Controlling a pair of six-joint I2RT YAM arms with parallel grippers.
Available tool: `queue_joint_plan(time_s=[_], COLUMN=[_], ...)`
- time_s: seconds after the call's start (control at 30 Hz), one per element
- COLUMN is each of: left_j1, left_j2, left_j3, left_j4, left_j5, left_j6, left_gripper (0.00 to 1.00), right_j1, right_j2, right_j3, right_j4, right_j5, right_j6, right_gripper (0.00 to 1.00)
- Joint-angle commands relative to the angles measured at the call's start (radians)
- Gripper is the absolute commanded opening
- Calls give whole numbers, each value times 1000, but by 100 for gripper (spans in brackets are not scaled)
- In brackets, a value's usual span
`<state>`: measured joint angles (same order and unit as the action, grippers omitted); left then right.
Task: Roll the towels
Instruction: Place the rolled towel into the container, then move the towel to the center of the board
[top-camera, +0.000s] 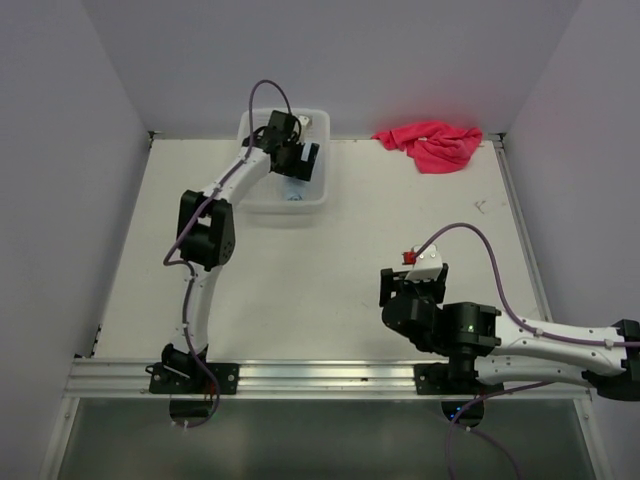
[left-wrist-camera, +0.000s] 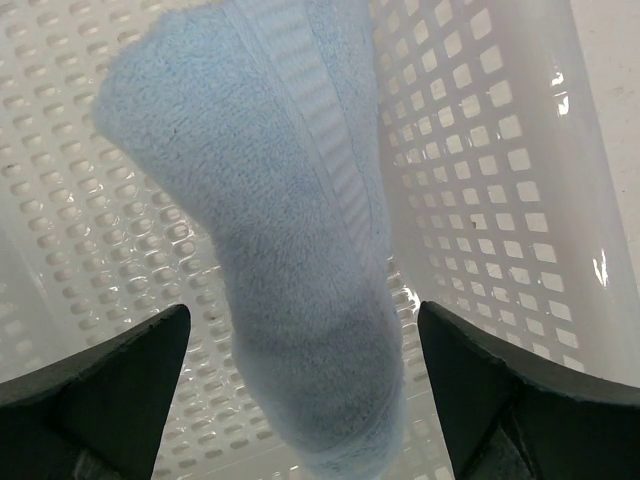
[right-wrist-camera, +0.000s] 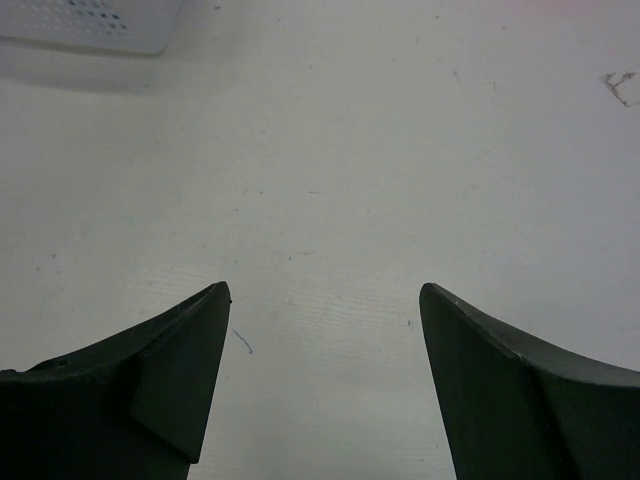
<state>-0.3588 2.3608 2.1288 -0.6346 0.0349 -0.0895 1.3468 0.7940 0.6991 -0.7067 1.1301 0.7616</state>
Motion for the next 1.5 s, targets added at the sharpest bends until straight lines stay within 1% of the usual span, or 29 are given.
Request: queue_joint_plan(time_s=[0.0, 0.1, 0.2, 0.27, 0.37, 0.4, 0.47, 0.5, 0.53, 0.57, 0.6, 0.67, 0.7, 0.77, 0.8, 0.9, 0.93, 0.97, 1.0, 1.03, 1.07, 1.1, 1.13, 1.2, 1.27, 1.3, 1.37, 1.4, 1.47], left_j1=[21, 24, 26, 26, 26, 26, 26, 26, 24, 24, 23, 18, 17, 14, 14, 4, -6, -15, -25, -46, -57, -69, -84, -97, -109, -112, -121, -127, -153], left_j2=[-67, -101, -158, -211, -286, -308, -380, -405, -428, -480, -507, -592, -619, -699, -731, -848, -870, -906, -925, -942, -977, -991, -1003, -1020, -1035, -1041, -1051, -1052, -1052], left_j3=[3, 10, 13, 10, -4, -16, -84, -108, -162, -196, -269, -343, -412, -486, -583, -726, -791, -811, -829, -861, -875, -889, -900, -892, -897, -912, -934, -961, -989], left_j4=[-2, -10, 1, 12, 22, 27, 68, 81, 102, 114, 131, 170, 177, 206, 231, 341, 364, 369, 371, 383, 392, 403, 408, 397, 383, 383, 386, 391, 411], left_j5=[-17, 23, 16, 5, -1, 9, 37, 74, 85, 94, 118, 114, 99, 79, 74, 30, 16, -4, -18, -30, -30, -30, -62, -108, -113, -121, -136, -180, -217], left_j6=[11, 14, 4, -4, -15, -24, -42, -55, -67, -78, -84, -85, -84, -81, -72, -58, -56, -55, -56, -58, -61, -67, -67, -85, -102, -119, -122, -115, -104], left_gripper=[100, 100, 100, 100, 99, 100, 100, 99, 100, 100, 100, 100, 100, 100, 100, 100, 100, 100, 100, 100, 100, 100, 100, 100, 100, 100, 100, 100, 100], right_j1=[-11, -29, -61, -133, -250, -326, -418, -527, -582, -635, -731, -816, -895, -963, -1021, -1103, -1121, -1146, -1153, -1157, -1161, -1166, -1169, -1184, -1189, -1195, -1201, -1209, -1215], right_j2=[11, 33, 59, 86, 119, 131, 189, 221, 249, 320, 358, 442, 523, 612, 699, 833, 916, 965, 1005, 1084, 1122, 1160, 1247, 1327, 1426, 1458, 1522, 1574, 1619], right_j3=[51, 68, 99, 122, 129, 137, 155, 171, 204, 223, 267, 325, 386, 447, 508, 620, 702, 793, 794, 872, 910, 995, 1039, 1167, 1240, 1314, 1393, 1465, 1522], right_j4=[41, 46, 44, 56, 145, 194, 236, 251, 265, 276, 294, 303, 311, 323, 334, 322, 300, 273, 273, 260, 257, 236, 222, 190, 185, 173, 158, 144, 142], right_j5=[22, 34, 25, -7, -108, -139, -271, -317, -417, -453, -489, -574, -602, -650, -689, -711, -725, -728, -728, -715, -698, -678, -659, -656, -659, -652, -653, -653, -656], right_j6=[-31, -54, -61, -76, -163, -201, -229, -226, -231, -237, -251, -263, -265, -262, -251, -246, -242, -239, -243, -251, -263, -284, -291, -307, -324, -346, -366, -389, -419], right_gripper=[80, 80, 80, 80, 80, 79, 79, 79, 79, 79, 79, 79, 79, 75, 73, 60, 51, 47, 45, 40, 40, 40, 40, 40, 40, 40, 40, 42, 43])
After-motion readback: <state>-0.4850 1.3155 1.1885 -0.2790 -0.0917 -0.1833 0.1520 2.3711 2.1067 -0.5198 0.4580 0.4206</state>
